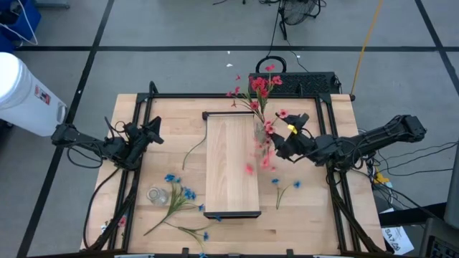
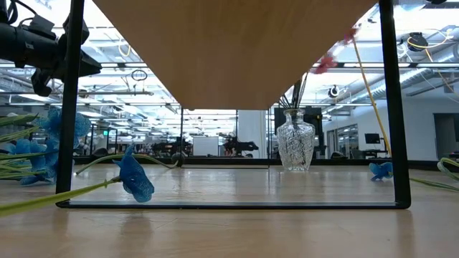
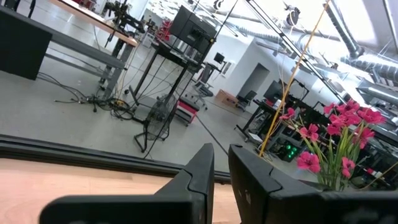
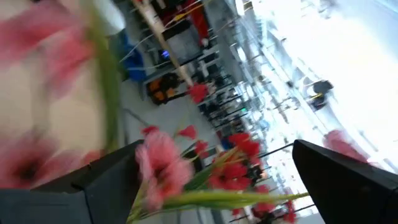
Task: Pick and place flowers into a vace then onto a shelf
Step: Put the pink flowers into the right transparent vase
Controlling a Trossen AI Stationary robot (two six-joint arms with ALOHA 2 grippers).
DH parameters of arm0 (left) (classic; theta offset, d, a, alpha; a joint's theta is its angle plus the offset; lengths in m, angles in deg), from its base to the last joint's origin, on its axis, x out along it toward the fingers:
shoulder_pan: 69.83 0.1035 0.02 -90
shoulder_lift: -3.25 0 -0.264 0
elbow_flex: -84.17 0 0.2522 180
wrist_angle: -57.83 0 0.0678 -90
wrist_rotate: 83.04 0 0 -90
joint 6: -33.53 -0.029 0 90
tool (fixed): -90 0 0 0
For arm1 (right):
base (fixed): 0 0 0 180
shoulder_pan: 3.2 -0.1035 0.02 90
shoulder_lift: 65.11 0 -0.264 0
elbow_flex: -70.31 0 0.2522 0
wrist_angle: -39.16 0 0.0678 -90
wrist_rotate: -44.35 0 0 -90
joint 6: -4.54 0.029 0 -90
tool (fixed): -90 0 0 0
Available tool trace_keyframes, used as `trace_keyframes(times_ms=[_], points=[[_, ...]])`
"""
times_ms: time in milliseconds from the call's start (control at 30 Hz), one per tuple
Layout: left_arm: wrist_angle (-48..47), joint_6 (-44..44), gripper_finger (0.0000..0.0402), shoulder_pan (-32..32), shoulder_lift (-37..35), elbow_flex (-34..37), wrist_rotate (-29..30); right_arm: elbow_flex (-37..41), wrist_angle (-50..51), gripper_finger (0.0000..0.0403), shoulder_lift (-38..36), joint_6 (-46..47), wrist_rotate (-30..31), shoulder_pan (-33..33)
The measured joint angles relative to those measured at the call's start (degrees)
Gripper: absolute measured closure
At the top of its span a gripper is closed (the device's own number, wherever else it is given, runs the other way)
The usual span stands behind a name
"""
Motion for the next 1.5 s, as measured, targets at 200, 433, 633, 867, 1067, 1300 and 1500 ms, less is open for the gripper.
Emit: trace_keyframes(times_ms=[200,433,633,867,1067,1300,1500], points=[[0.0,0.0,0.035,0.0,0.0,0.0,0.0,0.0,-9.8,0.0012,-1.1,-8.9,-1.2,-1.7],[0.0,0.0,0.035,0.0,0.0,0.0,0.0,0.0,-15.0,0.0012,-1.1,-21.1,-1.6,-4.4],[0.0,0.0,0.035,0.0,0.0,0.0,0.0,0.0,-12.1,0.0012,-1.1,-36.5,-1.6,-8.1],[0.0,0.0,0.035,0.0,0.0,0.0,0.0,0.0,-0.4,0.0012,-1.1,-40.6,-6.9,-16.0],[0.0,0.0,0.035,0.0,0.0,0.0,0.0,0.2,6.2,0.0012,-0.5,-22.4,-9.0,-21.2],[0.0,0.0,0.035,0.0,0.0,0.0,0.0,1.3,5.4,0.0012,-0.4,-4.2,-22.1,-24.2],[0.0,0.0,0.035,0.0,0.0,0.0,0.0,1.3,4.3,0.0012,-0.4,19.6,-23.9,-26.7]])
